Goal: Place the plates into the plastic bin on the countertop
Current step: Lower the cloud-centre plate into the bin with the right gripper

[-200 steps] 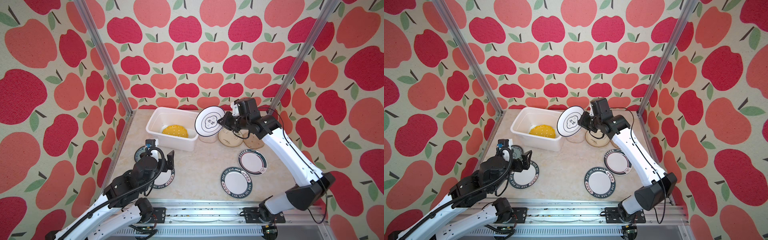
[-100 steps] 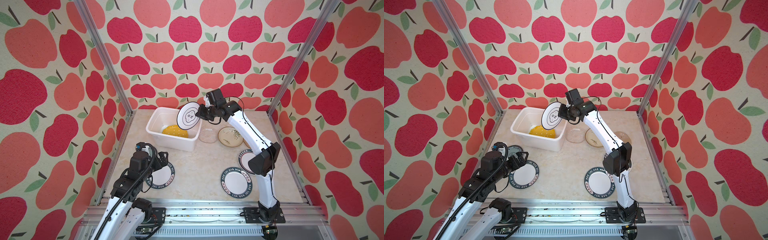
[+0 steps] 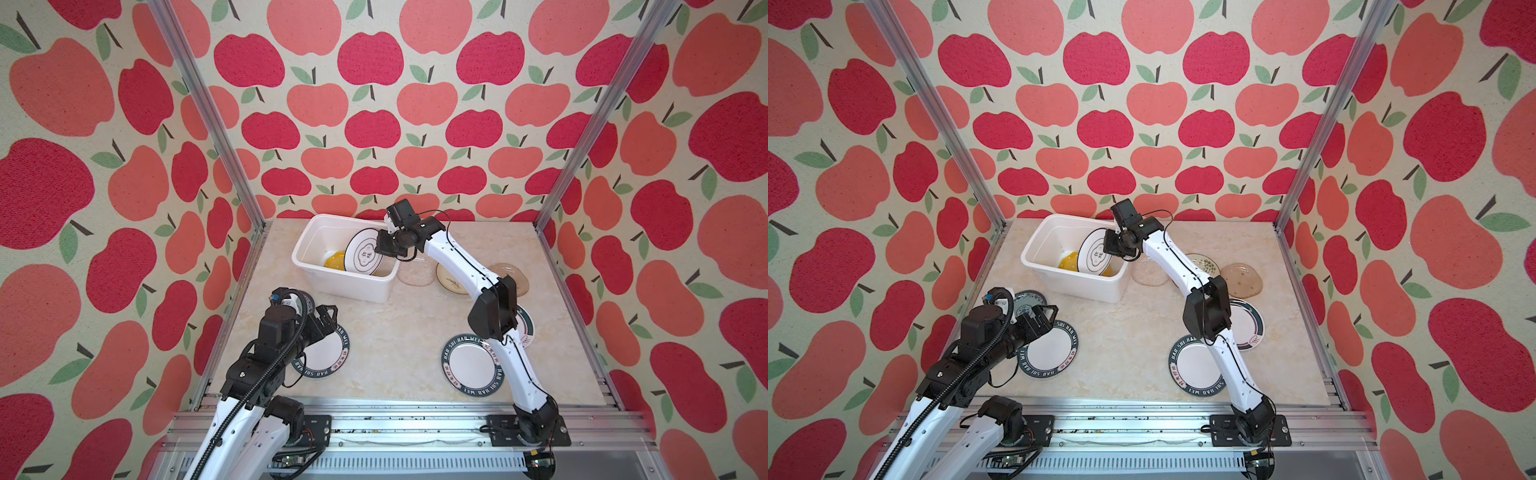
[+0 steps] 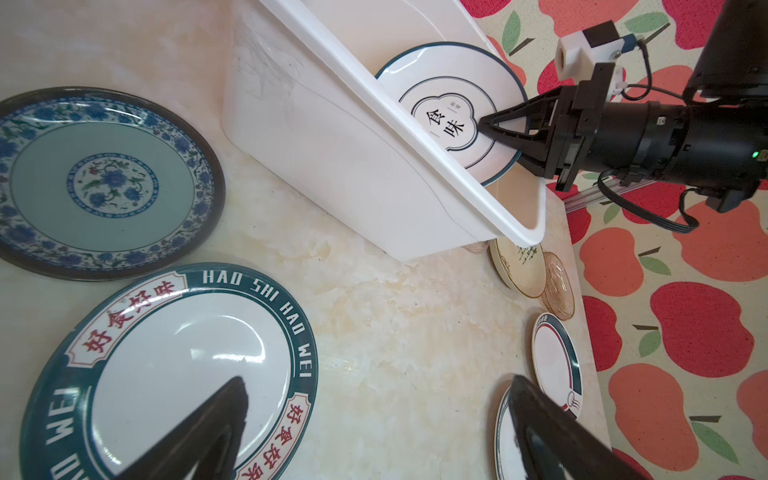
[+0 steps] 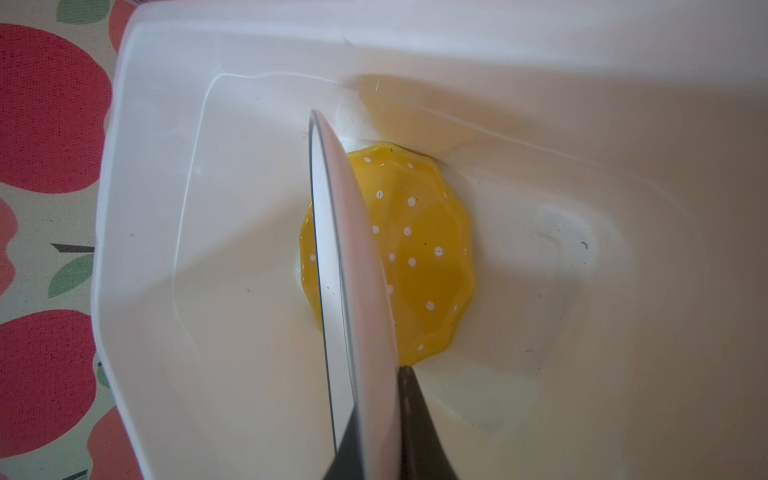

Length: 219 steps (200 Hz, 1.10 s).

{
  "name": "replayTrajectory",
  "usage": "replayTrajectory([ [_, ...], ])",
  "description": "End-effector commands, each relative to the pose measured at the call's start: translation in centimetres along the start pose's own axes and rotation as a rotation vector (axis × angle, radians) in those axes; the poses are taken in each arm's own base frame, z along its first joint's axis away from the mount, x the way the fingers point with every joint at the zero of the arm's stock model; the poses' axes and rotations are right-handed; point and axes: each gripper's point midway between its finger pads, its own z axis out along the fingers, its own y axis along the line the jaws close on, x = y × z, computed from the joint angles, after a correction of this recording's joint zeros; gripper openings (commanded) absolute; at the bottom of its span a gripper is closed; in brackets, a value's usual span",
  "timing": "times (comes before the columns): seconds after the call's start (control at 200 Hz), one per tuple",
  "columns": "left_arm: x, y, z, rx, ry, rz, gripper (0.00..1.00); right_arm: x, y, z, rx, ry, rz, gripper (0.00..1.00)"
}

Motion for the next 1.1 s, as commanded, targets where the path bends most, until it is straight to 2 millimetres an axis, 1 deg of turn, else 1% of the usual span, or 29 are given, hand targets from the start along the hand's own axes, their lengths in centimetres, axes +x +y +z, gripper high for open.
replayTrajectory([
  [0.0, 0.0, -0.2, 0.3, 0.007, 0.013, -0.007, 0.99, -0.8, 2.6, 0.4, -0.096, -0.032, -0.018, 0.00],
  [0.245, 0.0, -0.5, 0.7, 0.011, 0.034, 0.001, 0.99, 0.7, 2.7, 3.5, -0.128, 0.014, 0.025, 0.00],
  [0.395, 0.0, -0.6, 0.5, 0.019, 0.027, 0.006, 0.99, 1.1, 2.5, 4.3, -0.125, 0.023, 0.026, 0.00],
  [0.46, 0.0, -0.6, 0.4, 0.020, 0.022, 0.007, 0.99, 1.1, 2.6, 3.9, -0.105, 0.010, -0.004, 0.00],
  [0.545, 0.0, -0.6, 0.3, 0.024, 0.019, 0.009, 0.99, 0.9, 2.8, 2.7, -0.056, -0.023, -0.059, 0.00],
  [0.65, 0.0, -0.7, 0.4, 0.026, 0.020, 0.009, 0.99, 0.7, 3.3, 1.5, -0.033, -0.047, -0.068, 0.00],
  [0.93, -0.1, -0.8, 0.0, 0.041, 0.007, 0.015, 0.99, -1.0, 6.9, -2.6, -0.058, -0.171, -0.110, 0.00],
  [1.006, -0.1, -0.8, -0.2, 0.044, 0.002, 0.015, 0.99, -1.1, 7.6, -3.0, -0.063, -0.190, -0.122, 0.00],
  [1.091, 0.0, -0.8, -0.2, 0.044, 0.001, 0.015, 0.99, -0.8, 7.9, -2.7, -0.071, -0.187, -0.111, 0.00],
])
